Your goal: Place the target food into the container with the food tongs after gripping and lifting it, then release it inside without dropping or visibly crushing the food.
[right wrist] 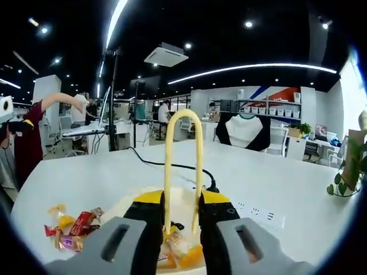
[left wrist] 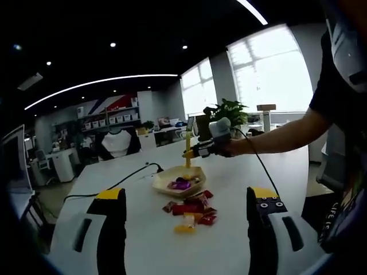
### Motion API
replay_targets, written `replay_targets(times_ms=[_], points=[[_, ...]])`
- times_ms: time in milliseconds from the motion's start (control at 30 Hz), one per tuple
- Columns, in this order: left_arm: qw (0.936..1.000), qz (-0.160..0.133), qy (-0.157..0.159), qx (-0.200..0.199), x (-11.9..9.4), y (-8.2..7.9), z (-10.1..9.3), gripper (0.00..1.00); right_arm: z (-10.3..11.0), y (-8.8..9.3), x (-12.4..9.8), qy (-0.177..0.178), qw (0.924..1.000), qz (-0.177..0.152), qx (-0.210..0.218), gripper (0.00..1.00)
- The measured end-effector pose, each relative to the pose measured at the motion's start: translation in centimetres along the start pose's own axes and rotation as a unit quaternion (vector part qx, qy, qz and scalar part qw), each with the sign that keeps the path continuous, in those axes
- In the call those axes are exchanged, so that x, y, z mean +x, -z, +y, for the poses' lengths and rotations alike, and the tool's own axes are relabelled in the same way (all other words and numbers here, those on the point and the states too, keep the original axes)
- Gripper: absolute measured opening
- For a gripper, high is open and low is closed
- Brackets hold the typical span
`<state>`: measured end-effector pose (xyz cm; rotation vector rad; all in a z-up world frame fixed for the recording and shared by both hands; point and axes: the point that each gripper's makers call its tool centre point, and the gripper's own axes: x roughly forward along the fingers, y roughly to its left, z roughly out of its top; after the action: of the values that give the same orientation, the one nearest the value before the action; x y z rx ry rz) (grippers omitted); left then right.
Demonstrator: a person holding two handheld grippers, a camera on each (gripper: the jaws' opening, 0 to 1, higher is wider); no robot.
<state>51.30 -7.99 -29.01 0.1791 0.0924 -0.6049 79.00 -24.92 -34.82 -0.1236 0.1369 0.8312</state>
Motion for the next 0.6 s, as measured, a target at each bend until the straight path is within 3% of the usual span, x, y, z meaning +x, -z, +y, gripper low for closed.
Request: replay_targets(times_ms=[400,600], points=[[0.9999,-0.009,0.010,0.002,-0.1,-0.4,-0.9,0.92,2.9,-3.6,-2.6,-0.018,0.9995,-0.023,0.008,0.19],[0.9998,-0.008,0.015,0.005,-0.3,-0.4,-1.2,0.91,3.7,-3.8,-3.7,-0.009,0.9998,-0.014,0.006,0.20]])
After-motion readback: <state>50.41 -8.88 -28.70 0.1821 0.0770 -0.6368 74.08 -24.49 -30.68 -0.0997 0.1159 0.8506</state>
